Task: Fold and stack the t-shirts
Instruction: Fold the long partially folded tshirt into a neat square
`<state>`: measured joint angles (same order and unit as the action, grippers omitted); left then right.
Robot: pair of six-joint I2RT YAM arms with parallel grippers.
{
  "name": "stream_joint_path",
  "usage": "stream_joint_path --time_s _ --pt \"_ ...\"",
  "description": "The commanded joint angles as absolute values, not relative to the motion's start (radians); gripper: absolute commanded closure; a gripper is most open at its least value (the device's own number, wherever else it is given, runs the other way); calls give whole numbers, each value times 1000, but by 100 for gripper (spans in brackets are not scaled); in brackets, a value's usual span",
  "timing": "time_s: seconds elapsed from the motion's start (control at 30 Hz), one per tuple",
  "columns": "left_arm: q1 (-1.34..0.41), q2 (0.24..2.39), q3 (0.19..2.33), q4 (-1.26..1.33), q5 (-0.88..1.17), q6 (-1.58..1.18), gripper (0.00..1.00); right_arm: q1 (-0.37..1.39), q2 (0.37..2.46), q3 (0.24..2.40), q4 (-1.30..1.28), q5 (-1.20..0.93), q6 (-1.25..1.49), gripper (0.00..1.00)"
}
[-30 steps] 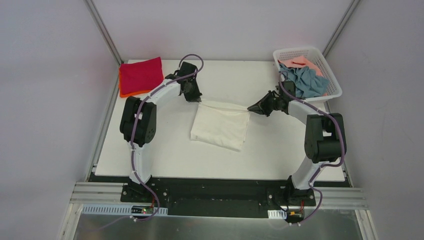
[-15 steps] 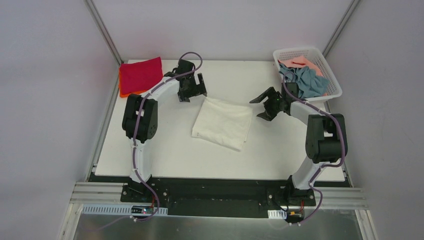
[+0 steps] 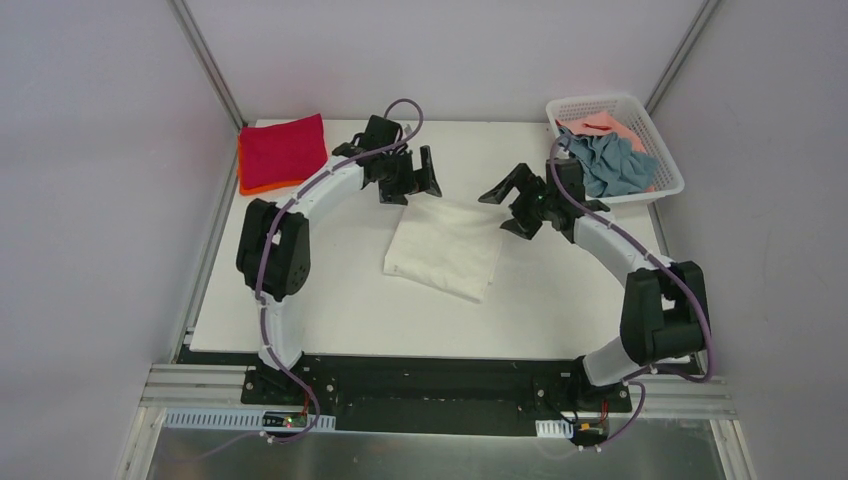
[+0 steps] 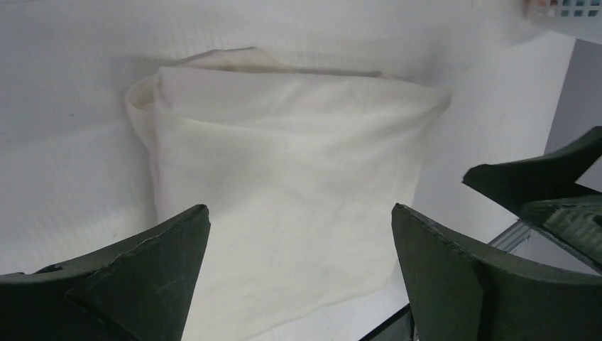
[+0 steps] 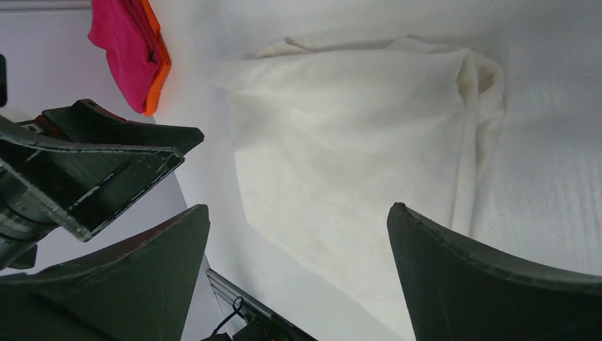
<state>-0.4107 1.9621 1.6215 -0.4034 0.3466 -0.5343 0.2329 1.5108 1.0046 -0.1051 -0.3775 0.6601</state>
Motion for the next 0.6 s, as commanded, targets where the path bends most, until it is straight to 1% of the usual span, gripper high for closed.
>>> stream_joint_path --time_s 0.0,0.13,0.33,0.57 --pt "-418 2042 1717 -408 471 -512 1 237 1593 1056 -35 -382 656 1" --pt "-416 2143 1795 -409 478 -507 1 238 1713 1124 -41 -382 662 1" --pt "-403 2247 1868 -419 365 -483 1 225 1870 1196 -32 -341 673 1" --pt "-387 2312 1831 -426 376 -525 1 212 1963 1228 -71 -289 647 1"
